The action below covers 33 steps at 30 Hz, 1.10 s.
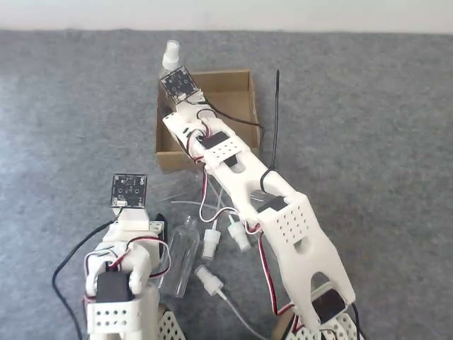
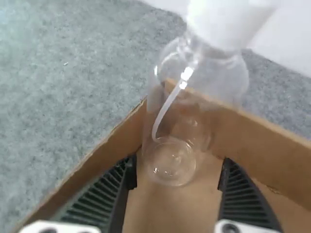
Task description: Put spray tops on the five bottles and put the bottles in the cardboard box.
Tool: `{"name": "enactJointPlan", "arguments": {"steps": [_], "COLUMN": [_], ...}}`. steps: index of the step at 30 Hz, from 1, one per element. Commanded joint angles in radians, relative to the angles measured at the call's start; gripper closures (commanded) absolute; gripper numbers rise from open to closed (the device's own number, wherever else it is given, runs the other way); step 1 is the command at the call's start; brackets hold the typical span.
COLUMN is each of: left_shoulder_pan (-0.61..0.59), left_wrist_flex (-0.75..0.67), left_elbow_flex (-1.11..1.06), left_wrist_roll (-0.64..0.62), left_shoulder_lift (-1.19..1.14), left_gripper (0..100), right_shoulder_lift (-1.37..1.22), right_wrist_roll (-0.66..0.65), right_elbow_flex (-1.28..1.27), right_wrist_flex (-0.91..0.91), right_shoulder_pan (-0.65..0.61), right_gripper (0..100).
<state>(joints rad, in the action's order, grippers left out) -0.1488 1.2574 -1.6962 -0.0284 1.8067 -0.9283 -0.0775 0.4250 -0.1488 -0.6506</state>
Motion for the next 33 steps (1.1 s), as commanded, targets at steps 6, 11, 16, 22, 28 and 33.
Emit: {"name": "enactJointPlan", "arguments": {"steps": [6,11,16,22,28,33], "left_shoulder_pan": [-0.002,-0.002,-0.002,-0.002,-0.002,-0.002], "left_wrist_flex": [0.005,0.005,0.005,0.005,0.005,0.005], "left_elbow_flex": [0.012,0.012,0.012,0.012,0.012,0.012], "left_wrist_roll": [0.003,0.003,0.003,0.003,0.003,0.003], "left_shoulder_lift": [0.012,0.012,0.012,0.012,0.012,0.012], "left_gripper": [89,89,89,89,89,89], "right_shoulder_lift": [0.148,0.242,0.343,0.466,0.565,0.618], "right_wrist_roll": [-0.002,-0.002,-0.002,-0.002,-0.002,-0.002], "right_elbow_flex": [-0.009,-0.118,-0.236,-0.371,-0.483,-0.54], "right_wrist_flex": [-0.005,-0.004,-0.004,-0.004,0.004,0.002], "right_shoulder_pan": [0.019,0.015,0.018,0.028,0.053,0.058], "right_gripper": [76.8,76.9,77.1,77.1,77.2,77.2]}}
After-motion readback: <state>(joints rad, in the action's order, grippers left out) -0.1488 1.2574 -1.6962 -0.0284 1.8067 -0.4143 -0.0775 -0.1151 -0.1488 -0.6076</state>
